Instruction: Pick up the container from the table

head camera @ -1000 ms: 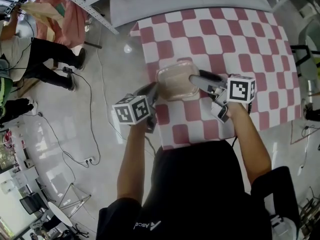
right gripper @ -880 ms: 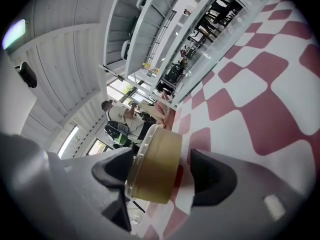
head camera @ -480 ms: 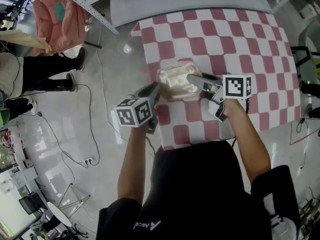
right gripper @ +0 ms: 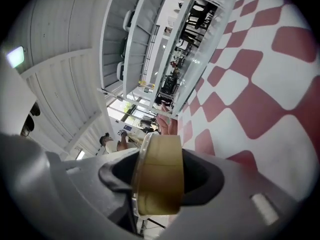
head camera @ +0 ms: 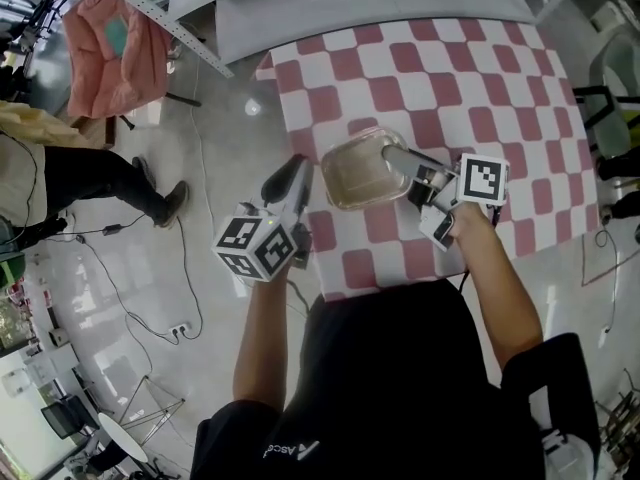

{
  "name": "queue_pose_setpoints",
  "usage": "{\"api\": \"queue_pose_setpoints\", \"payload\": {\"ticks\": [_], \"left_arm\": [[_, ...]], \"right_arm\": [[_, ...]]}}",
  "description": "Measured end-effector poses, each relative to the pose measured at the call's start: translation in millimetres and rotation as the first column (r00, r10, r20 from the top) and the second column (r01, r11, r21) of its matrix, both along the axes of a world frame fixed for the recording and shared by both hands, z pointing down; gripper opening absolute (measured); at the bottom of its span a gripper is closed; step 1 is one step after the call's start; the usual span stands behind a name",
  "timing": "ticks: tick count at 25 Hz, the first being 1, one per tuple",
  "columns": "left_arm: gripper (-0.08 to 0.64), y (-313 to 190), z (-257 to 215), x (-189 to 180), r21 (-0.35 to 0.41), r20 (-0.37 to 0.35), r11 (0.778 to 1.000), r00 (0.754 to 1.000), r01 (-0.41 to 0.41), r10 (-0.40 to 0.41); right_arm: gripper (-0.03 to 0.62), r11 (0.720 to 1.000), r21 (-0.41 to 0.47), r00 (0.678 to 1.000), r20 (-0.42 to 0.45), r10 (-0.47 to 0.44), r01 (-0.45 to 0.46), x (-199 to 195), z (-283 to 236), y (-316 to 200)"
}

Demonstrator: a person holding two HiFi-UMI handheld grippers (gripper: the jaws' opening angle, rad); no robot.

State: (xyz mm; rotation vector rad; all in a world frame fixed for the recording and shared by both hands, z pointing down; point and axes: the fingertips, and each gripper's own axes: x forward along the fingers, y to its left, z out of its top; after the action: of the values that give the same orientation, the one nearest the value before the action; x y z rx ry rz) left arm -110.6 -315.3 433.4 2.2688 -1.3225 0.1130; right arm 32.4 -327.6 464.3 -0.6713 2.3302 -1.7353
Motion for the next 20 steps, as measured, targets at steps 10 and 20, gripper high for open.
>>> {"api": "queue_pose_setpoints", "payload": {"ticks": [10, 20], "left_arm": [[0.054, 24, -64, 33, 0.207, 0.024, 0.974, 0.995, -0.096, 0.093], [0.049, 43, -98, 46, 0.268, 0.056, 0.956, 0.992, -0.121, 0.110]], "right_arm": [[0.231, 0.974, -0.125, 0.937, 0.275, 0.218, -0.190, 32, -21, 11], [0.230, 0.963, -0.117, 0.877, 0.396, 0.270, -0.244, 46, -41, 16]]}}
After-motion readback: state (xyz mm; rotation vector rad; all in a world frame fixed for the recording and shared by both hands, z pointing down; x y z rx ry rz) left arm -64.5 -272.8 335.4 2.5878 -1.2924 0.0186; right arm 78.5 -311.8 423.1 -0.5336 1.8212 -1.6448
